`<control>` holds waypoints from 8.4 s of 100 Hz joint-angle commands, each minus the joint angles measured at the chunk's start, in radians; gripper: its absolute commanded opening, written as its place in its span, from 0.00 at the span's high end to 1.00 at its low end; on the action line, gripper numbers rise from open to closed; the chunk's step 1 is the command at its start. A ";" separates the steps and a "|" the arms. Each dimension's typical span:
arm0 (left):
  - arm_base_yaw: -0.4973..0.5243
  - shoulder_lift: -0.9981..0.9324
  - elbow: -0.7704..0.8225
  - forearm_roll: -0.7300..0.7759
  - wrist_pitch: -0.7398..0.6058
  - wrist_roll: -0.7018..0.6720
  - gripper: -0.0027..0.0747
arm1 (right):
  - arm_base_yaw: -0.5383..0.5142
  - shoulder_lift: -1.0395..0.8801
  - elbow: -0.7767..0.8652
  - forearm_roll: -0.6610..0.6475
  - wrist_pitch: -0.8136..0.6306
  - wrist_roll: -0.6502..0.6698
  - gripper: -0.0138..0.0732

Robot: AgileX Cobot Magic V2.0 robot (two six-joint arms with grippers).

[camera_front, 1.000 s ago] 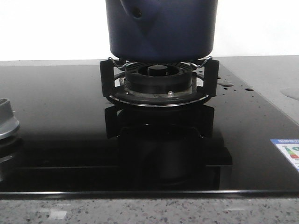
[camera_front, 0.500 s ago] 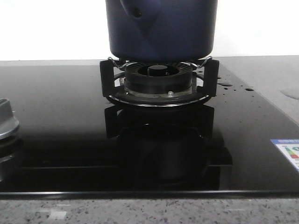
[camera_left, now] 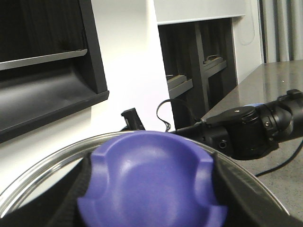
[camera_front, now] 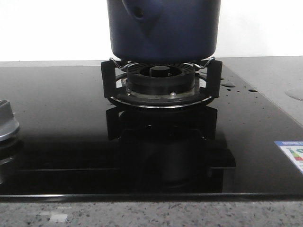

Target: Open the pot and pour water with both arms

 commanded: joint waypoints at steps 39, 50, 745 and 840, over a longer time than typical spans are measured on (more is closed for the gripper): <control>0.001 -0.015 -0.030 -0.070 -0.013 -0.009 0.68 | 0.001 -0.033 -0.060 -0.373 0.091 -0.048 0.61; 0.001 -0.015 -0.030 -0.064 -0.013 -0.009 0.68 | 0.001 -0.033 -0.077 -0.373 0.094 -0.098 0.61; 0.133 -0.692 0.804 1.311 -0.559 -1.174 0.99 | -0.416 -1.222 0.953 0.181 -0.530 1.296 0.91; 0.243 -0.955 1.147 1.455 -0.418 -1.423 0.99 | -0.416 -1.222 0.953 0.181 -0.530 1.296 0.91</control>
